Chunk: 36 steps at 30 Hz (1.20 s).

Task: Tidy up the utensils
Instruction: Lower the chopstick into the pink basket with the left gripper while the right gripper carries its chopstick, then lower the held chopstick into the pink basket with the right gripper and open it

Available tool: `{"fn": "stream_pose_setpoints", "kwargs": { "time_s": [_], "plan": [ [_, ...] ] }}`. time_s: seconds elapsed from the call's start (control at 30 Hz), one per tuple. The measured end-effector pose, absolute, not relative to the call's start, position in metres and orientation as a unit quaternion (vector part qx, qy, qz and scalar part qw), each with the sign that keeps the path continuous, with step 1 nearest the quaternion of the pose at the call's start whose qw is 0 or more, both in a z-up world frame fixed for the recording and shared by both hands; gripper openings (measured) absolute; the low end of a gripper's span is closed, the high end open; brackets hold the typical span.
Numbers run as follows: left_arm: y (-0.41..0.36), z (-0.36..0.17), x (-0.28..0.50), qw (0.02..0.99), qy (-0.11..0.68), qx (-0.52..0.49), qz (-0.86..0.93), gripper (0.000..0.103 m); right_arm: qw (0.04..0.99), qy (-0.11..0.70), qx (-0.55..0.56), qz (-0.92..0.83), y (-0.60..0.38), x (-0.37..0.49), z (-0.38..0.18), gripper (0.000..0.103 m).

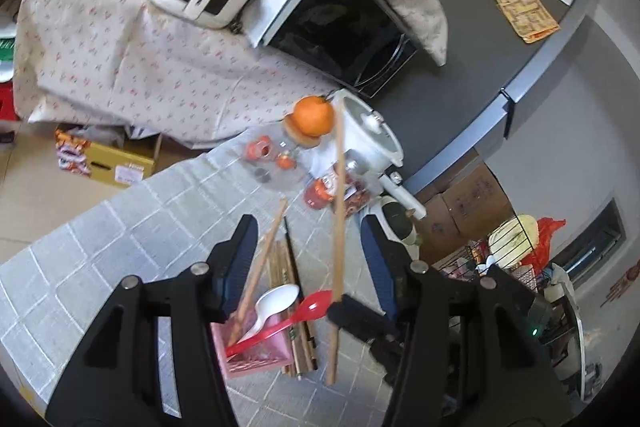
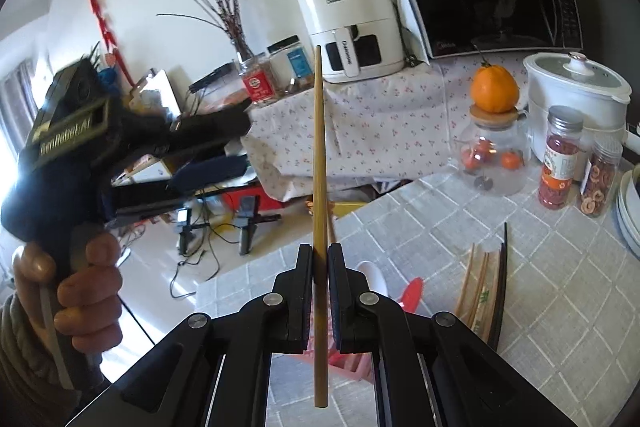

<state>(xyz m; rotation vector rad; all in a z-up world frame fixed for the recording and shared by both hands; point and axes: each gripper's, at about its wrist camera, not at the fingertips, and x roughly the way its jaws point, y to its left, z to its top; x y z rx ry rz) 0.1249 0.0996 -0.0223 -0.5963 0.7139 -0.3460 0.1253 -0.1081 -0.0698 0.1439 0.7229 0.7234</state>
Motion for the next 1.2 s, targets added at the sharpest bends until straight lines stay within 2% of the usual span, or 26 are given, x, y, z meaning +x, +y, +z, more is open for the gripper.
{"fn": "stream_pose_setpoints", "kwargs": {
  "time_s": [0.07,0.27,0.37,0.5,0.7,1.2],
  "plan": [
    [0.105,-0.028,0.127,0.873,0.356,-0.297,-0.151,0.054,0.872,0.338,0.083,0.344,-0.111,0.129,-0.072,0.007],
    [0.126,-0.04,0.128,0.852,0.388,-0.336,-0.109,0.054,0.917,0.244,0.101,0.298,-0.092,0.12,-0.086,0.007],
    [0.132,-0.037,0.128,0.849,0.386,-0.344,-0.107,0.054,0.927,0.229,0.069,0.289,-0.071,0.113,-0.1,0.007],
    [0.14,-0.035,0.126,0.845,0.383,-0.358,-0.109,0.054,0.934,0.217,0.083,0.273,-0.061,0.109,-0.115,0.007],
    [0.142,-0.036,0.125,0.834,0.391,-0.37,-0.12,0.054,0.944,0.22,0.061,0.237,-0.047,0.102,-0.14,0.008],
    [0.134,-0.034,0.118,0.836,0.398,-0.354,-0.132,0.054,0.941,0.245,0.048,0.229,-0.051,0.089,-0.151,0.009]
  ]
}}
